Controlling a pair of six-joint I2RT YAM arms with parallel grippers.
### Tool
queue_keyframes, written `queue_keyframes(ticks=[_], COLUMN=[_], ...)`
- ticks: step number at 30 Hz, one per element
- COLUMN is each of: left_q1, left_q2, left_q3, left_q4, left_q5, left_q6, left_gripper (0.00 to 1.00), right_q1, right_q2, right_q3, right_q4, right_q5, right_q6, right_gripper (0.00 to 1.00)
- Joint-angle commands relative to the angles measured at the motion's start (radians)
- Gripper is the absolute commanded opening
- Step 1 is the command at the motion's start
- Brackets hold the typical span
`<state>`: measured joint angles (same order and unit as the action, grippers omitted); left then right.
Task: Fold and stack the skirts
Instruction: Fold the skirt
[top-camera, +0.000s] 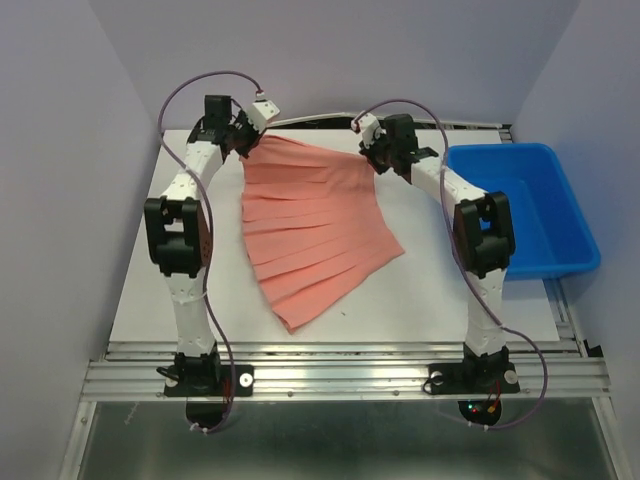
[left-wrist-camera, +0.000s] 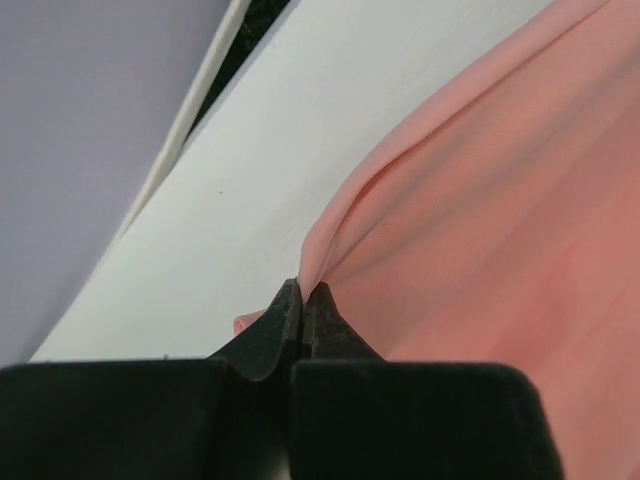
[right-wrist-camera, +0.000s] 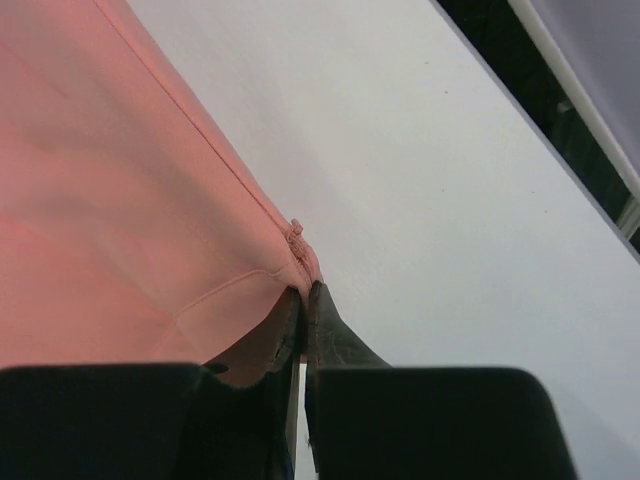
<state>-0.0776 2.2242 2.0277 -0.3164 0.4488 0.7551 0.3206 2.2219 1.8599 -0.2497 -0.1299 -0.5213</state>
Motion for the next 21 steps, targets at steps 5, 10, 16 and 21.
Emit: queue_keyframes(ticks=[5, 10, 16, 21], left_q1=[0.018, -0.004, -0.096, -0.201], left_q2=[-0.524, -0.721, -0.978, -1.122], left_q3=[-0.501, -0.714, -0.981, -1.167], left_q4=[0.172, 0.122, 0.12, 0.111], left_q5=[-0.018, 0.027, -0.008, -0.064], left_q6=[0.108, 0.107, 0.089, 0.062], left_gripper=[0.0, 0.0, 0.0, 0.0], right_q1=[-0.028, -0.028, -0.028, -0.018], right_q2=[-0.318, -0.436, -0.559, -0.668], right_q3=[-0.337, -0.52, -0.729, -0.89], right_q4=[0.239, 0.289, 0.317, 0.378], right_q5=[-0.028, -0.086, -0.143, -0.162], right_q6=[-0.159, -0.224, -0.289, -0.342], right_gripper=[0.01, 0.01, 0.01, 0.01])
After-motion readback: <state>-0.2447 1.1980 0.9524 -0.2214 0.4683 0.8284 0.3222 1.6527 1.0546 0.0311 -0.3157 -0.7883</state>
